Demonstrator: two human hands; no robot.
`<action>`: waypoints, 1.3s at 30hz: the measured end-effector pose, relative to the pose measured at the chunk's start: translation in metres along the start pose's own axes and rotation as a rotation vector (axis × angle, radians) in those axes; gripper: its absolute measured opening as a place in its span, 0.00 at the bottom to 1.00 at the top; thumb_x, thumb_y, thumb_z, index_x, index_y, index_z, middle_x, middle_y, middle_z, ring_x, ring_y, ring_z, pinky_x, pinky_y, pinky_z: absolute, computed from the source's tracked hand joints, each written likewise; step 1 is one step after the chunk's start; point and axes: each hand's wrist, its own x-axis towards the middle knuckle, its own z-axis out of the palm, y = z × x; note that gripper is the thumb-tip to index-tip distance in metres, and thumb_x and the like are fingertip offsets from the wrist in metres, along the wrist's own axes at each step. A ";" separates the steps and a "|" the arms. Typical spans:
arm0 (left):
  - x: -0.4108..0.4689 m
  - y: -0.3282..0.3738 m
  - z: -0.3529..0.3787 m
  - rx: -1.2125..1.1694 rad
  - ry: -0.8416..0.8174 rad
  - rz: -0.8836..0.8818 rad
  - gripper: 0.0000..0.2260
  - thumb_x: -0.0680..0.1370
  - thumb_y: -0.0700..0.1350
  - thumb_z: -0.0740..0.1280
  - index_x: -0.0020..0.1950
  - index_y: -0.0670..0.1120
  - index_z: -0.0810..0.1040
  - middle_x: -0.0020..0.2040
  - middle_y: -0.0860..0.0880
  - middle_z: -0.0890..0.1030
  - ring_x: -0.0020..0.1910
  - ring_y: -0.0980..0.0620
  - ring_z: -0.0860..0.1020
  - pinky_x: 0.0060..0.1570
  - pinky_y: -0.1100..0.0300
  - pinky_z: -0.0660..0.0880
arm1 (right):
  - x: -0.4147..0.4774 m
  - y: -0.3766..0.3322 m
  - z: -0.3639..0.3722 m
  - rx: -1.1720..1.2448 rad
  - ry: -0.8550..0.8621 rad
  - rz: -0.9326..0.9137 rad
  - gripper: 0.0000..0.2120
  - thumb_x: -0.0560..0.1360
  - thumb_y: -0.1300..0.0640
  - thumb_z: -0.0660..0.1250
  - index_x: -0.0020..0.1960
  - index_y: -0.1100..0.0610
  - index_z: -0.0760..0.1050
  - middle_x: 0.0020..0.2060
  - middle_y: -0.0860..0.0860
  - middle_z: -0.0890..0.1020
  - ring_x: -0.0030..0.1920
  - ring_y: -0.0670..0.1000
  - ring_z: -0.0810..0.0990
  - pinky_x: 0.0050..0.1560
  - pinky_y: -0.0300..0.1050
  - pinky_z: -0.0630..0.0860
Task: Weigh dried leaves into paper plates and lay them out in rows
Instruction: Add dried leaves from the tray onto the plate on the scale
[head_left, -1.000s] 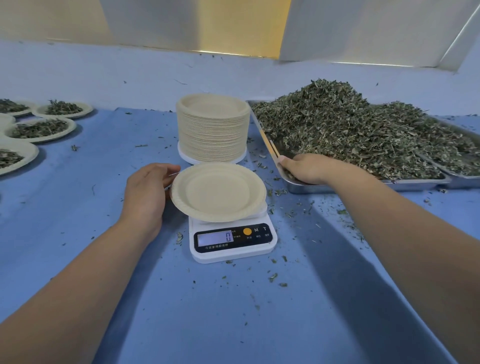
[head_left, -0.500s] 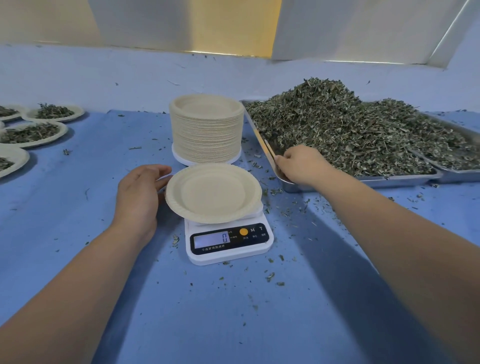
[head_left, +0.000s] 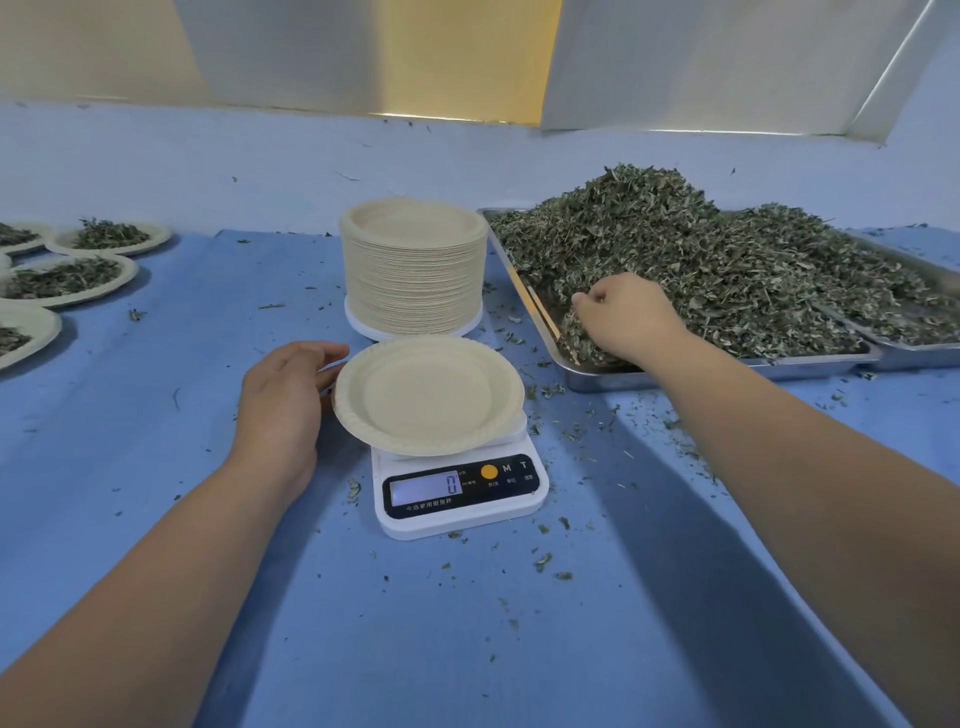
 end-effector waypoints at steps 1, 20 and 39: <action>0.000 0.000 0.000 0.005 -0.003 -0.002 0.12 0.79 0.43 0.61 0.50 0.47 0.85 0.50 0.50 0.87 0.49 0.52 0.84 0.43 0.60 0.75 | -0.001 0.001 0.001 0.004 -0.015 0.002 0.22 0.82 0.48 0.60 0.32 0.56 0.65 0.25 0.51 0.67 0.27 0.53 0.65 0.31 0.42 0.66; -0.007 0.002 0.004 0.070 -0.004 0.044 0.12 0.80 0.42 0.61 0.49 0.48 0.85 0.49 0.51 0.87 0.49 0.53 0.84 0.49 0.56 0.78 | -0.006 -0.011 0.004 -0.090 0.018 -0.117 0.20 0.82 0.49 0.60 0.34 0.55 0.68 0.26 0.51 0.73 0.27 0.53 0.70 0.29 0.41 0.68; -0.013 0.006 0.005 0.011 -0.004 0.047 0.10 0.82 0.40 0.59 0.52 0.49 0.79 0.55 0.50 0.85 0.52 0.51 0.84 0.52 0.54 0.79 | -0.089 -0.146 0.024 0.002 -0.193 -0.606 0.18 0.82 0.39 0.58 0.59 0.50 0.76 0.52 0.48 0.83 0.52 0.53 0.79 0.51 0.50 0.77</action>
